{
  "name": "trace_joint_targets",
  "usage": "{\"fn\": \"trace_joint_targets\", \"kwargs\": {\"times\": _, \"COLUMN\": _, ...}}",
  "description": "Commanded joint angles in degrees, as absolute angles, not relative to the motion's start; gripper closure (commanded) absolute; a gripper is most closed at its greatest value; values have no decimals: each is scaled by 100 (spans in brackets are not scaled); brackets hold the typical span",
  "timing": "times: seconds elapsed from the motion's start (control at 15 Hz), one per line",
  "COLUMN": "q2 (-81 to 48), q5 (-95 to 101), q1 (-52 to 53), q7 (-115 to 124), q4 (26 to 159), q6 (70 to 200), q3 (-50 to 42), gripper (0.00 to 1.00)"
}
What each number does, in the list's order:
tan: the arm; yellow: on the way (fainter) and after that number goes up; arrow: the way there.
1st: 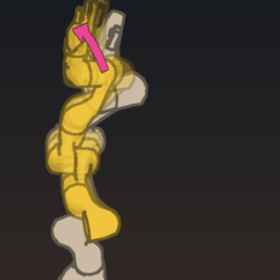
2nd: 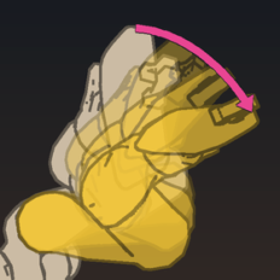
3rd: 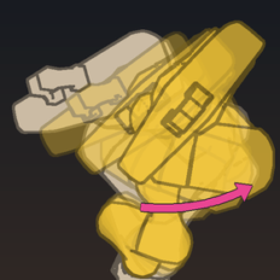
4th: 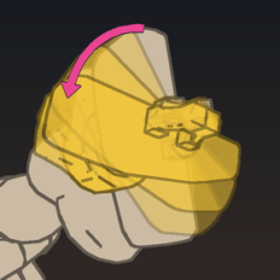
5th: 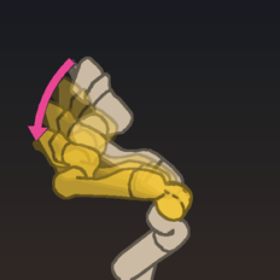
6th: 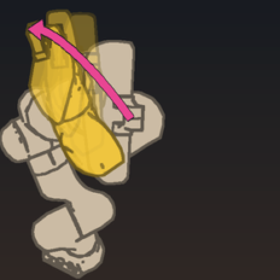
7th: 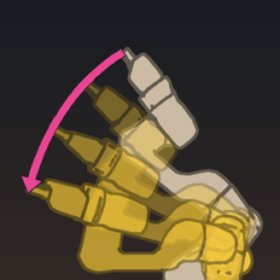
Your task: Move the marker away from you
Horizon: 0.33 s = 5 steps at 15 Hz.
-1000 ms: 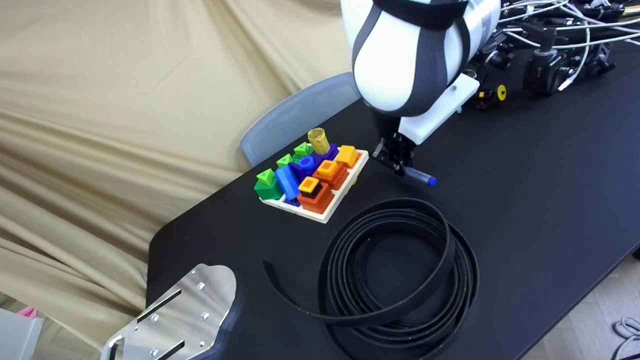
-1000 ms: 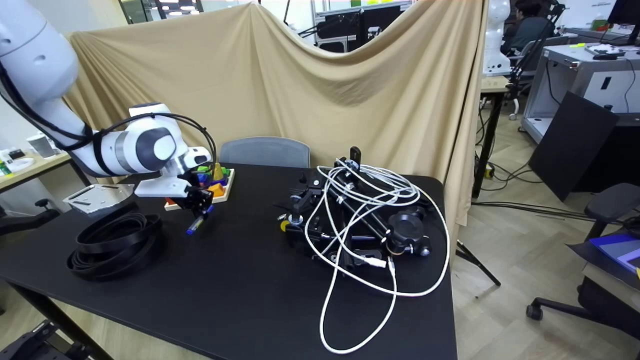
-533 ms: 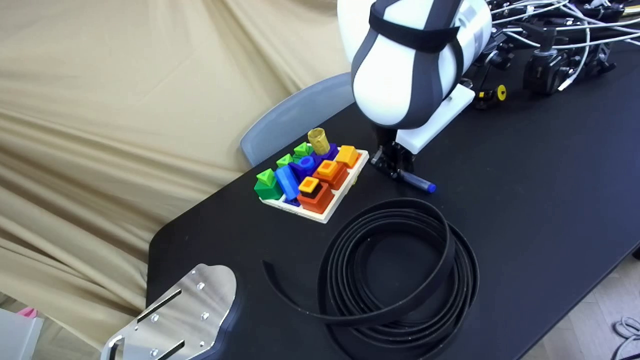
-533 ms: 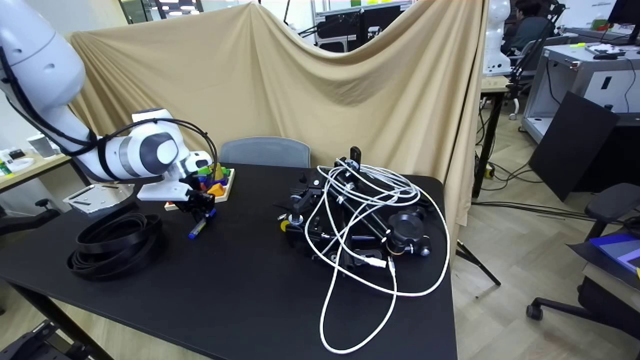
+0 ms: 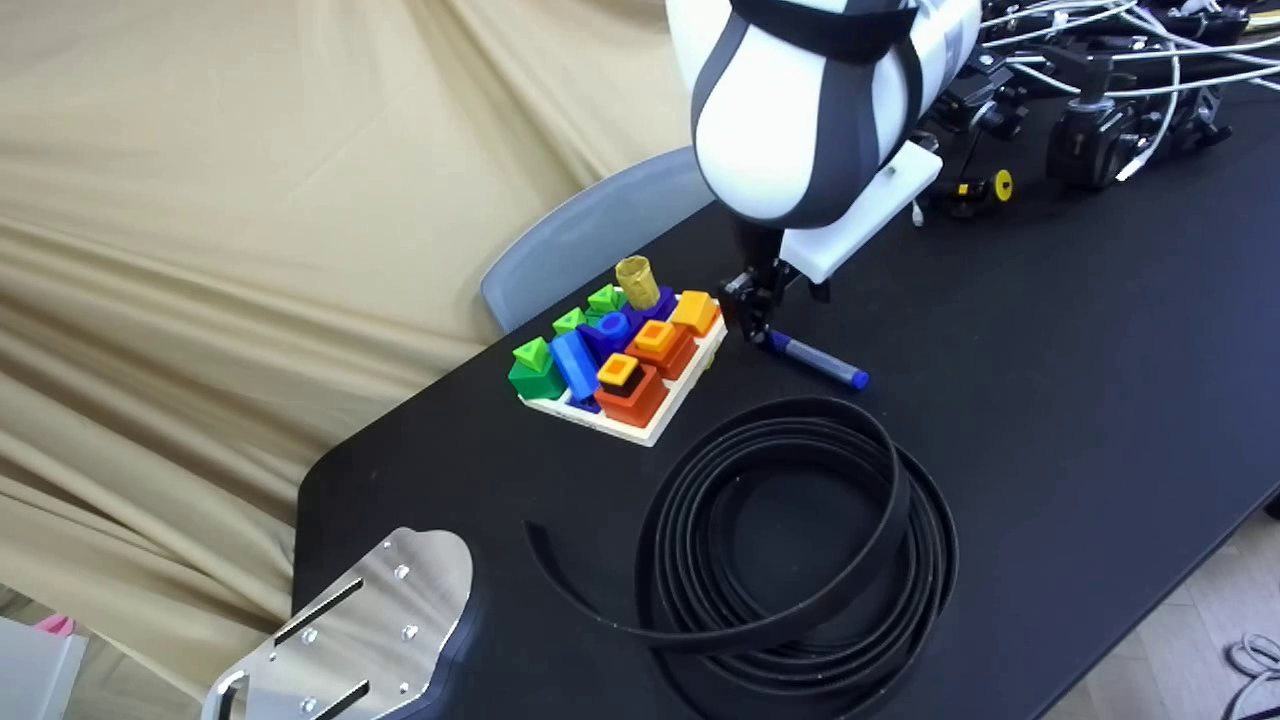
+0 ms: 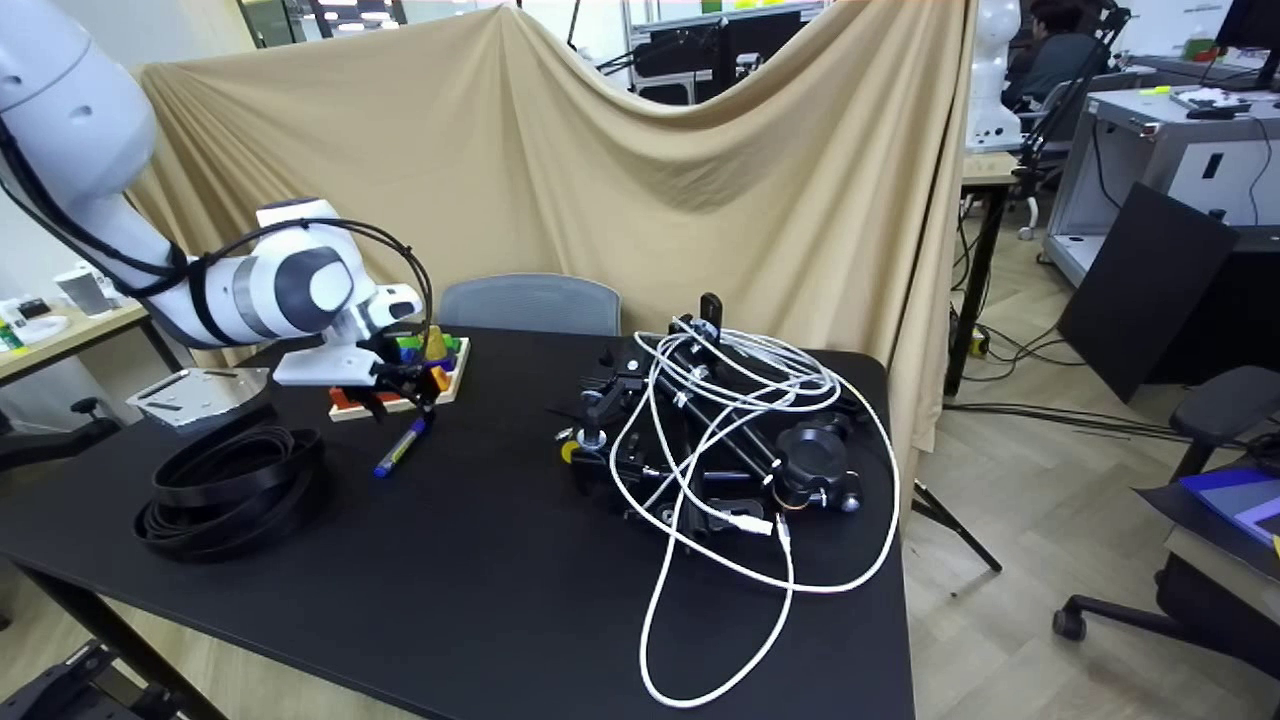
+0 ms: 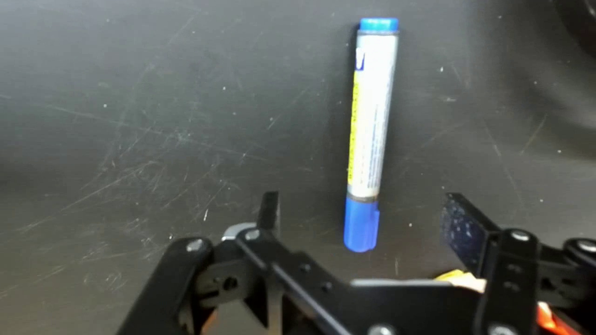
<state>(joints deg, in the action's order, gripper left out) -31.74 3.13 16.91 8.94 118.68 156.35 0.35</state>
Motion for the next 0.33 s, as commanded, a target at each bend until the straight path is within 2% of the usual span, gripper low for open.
{"fn": "trace_joint_targets", "kwargs": {"times": 0.0, "q2": -2576, "q5": 279, "q1": 1655, "q7": 1150, "q4": 12147, "q6": 15223, "q3": 111, "gripper": 0}}
{"fn": "trace_joint_targets", "kwargs": {"times": 0.27, "q2": -2089, "q5": 105, "q1": 1514, "q7": 1115, "q4": 12361, "q6": 14445, "q3": 287, "gripper": 0}}
